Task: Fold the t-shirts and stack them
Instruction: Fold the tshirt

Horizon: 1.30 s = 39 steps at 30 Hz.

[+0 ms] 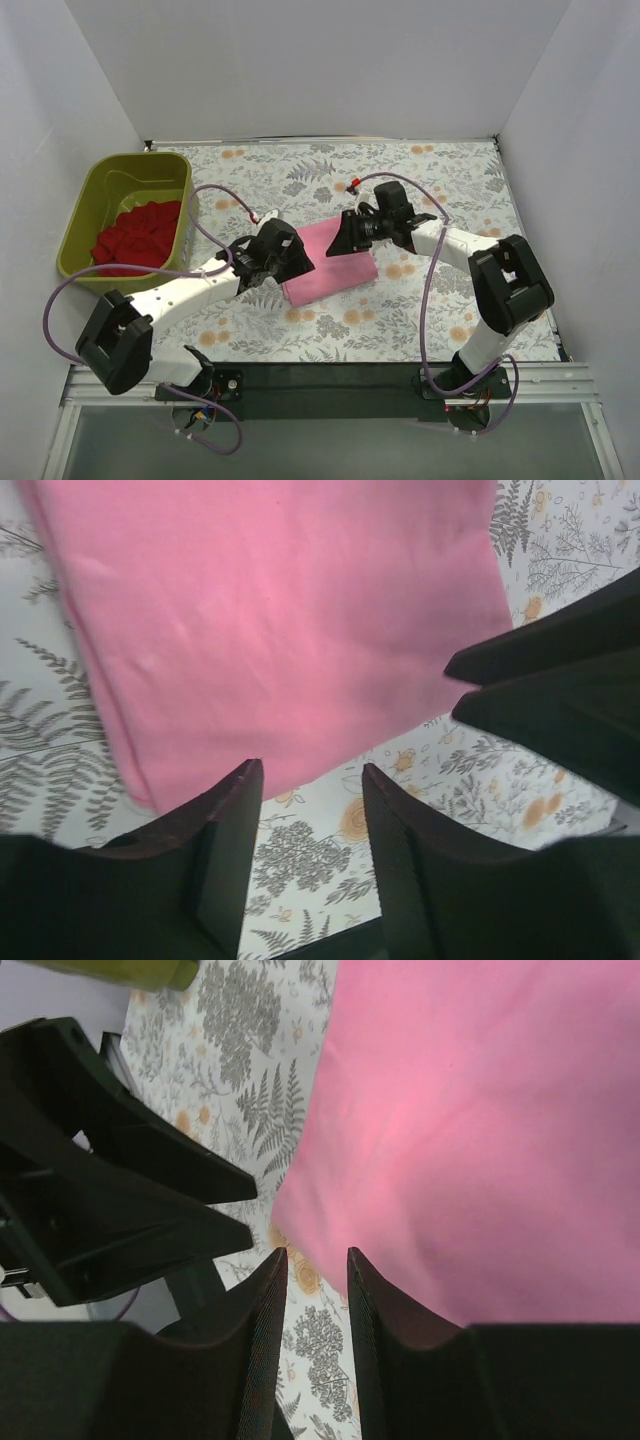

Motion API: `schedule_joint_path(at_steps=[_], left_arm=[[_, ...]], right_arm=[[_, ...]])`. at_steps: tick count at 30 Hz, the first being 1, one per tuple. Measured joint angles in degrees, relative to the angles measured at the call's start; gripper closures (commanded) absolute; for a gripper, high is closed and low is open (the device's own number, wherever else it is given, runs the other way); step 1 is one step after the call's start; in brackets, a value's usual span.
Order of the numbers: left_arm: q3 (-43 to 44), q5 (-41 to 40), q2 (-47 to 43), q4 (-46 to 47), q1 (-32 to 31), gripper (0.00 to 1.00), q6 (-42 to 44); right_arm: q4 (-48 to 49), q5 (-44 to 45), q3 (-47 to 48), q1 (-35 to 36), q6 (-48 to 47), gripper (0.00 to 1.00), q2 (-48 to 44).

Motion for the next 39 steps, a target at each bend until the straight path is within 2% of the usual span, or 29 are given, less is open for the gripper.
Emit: schedule_joint_path(at_steps=[4, 10, 15, 25, 33, 34, 36, 39], left_arm=[[-1.9, 2.2, 4.3, 4.3, 0.0, 0.74, -2.5], [-9.5, 4.8, 7.3, 6.2, 1.6, 0.86, -7.8], [-11.7, 9.0, 7.6, 9.6, 3.7, 0.96, -11.7], [-12.0, 12.1, 8.4, 11.5, 4.9, 0.98, -12.8], [-12.5, 14.4, 8.4, 11.8, 6.9, 0.98, -12.4], [-12.5, 14.8, 8.4, 11.8, 7.3, 0.96, -12.1], [-12.5, 15.1, 8.1, 11.3, 7.8, 0.83, -10.8], [-10.0, 14.1, 7.6, 7.8, 8.1, 0.73, -7.0]], right_arm=[[6.3, -4.1, -4.6, 0.1, 2.7, 0.72, 2.4], [13.4, -6.5, -10.2, -0.2, 3.9, 0.78, 9.8], [20.1, -10.5, -14.1, -2.5, 6.0, 0.79, 12.2], [21.2, -11.5, -19.3, -11.1, 6.2, 0.80, 4.3], [24.0, -14.9, -22.9, -15.5, 5.8, 0.82, 9.1], [24.0, -15.0, -22.9, -15.6, 5.8, 0.82, 9.1], [23.6, -15.0, -22.9, -15.7, 5.8, 0.80, 8.3], [22.1, -14.2, -22.8, -15.8, 6.0, 0.79, 5.0]])
